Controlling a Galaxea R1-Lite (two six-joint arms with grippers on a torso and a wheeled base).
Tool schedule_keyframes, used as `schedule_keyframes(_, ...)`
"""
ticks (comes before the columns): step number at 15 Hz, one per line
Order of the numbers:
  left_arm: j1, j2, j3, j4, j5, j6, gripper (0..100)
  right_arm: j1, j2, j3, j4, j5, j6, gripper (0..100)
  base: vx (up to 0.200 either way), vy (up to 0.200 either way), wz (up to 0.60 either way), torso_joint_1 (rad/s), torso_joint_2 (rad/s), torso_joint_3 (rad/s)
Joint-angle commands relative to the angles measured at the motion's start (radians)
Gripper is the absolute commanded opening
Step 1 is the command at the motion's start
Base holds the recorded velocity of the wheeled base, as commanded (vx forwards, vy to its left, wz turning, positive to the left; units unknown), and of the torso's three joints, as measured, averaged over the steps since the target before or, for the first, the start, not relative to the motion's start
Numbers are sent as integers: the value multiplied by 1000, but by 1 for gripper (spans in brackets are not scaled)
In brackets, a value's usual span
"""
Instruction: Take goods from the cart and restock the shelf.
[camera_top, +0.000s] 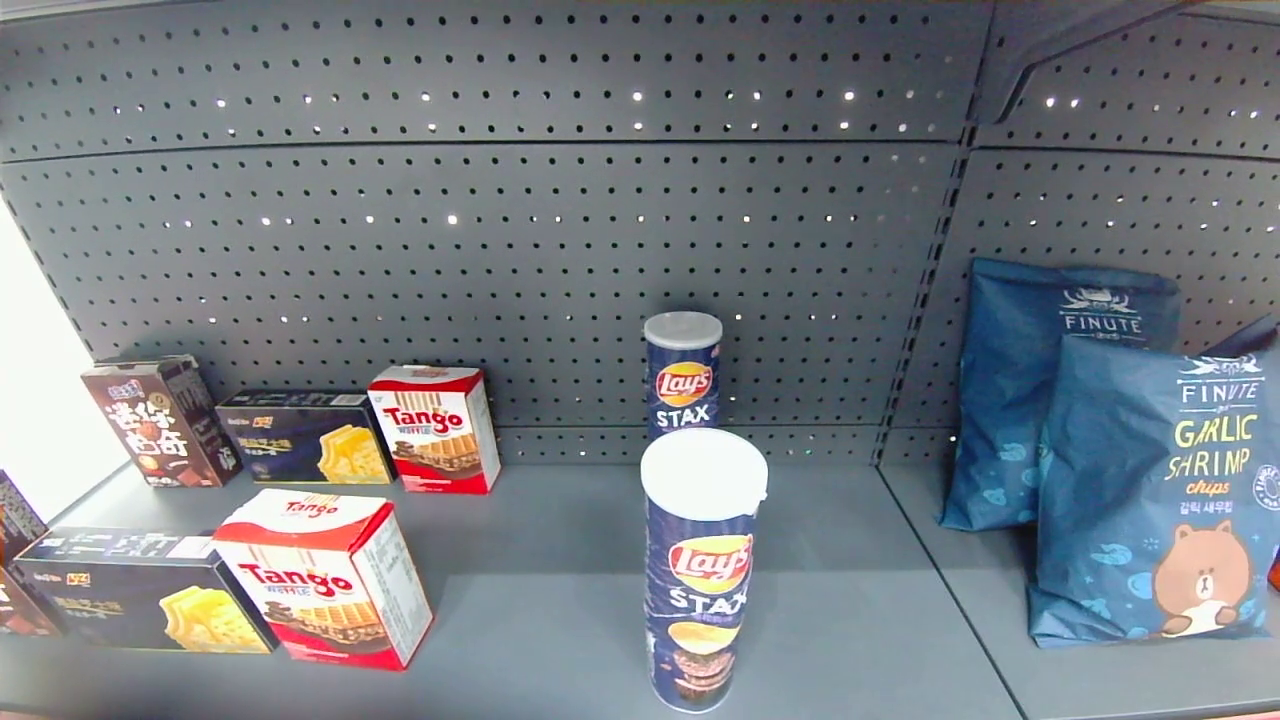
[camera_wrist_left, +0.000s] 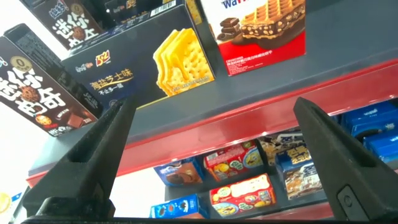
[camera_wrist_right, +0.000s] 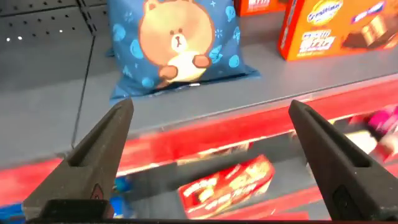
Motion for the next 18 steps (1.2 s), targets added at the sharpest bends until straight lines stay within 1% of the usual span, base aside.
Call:
schedule_keyframes(1, 7, -2, 0, 1, 1, -2, 100, -4, -113, 42, 7, 43, -27, 100, 0, 0, 0, 0, 0, 0)
schedule_keyframes(2, 9, -1, 0, 1, 0, -2, 100, 21, -125, 52, 22, 118, -34, 100, 0, 0, 0, 0, 0, 0)
schedule_keyframes(3, 9, -2, 0, 1, 0, -2, 100, 68, -157, 52, 38, 163, -73, 100, 0, 0, 0, 0, 0, 0)
schedule_keyframes(7, 12, -2, 0, -1, 0, -3, 100, 58, -187, 52, 38, 160, -56, 100, 0, 0, 0, 0, 0, 0)
schedule_keyframes(9, 29, -4, 0, 1, 0, -6, 100, 58, -187, 52, 38, 160, -56, 100, 0, 0, 0, 0, 0, 0)
schedule_keyframes(15, 23, 2, 0, 1, -3, -8, 100, 58, -188, 52, 38, 160, -56, 100, 0, 0, 0, 0, 0, 0)
schedule_keyframes(18, 20, 1, 1, 1, -3, -63, 100, 58, -188, 52, 38, 160, -56, 100, 0, 0, 0, 0, 0, 0)
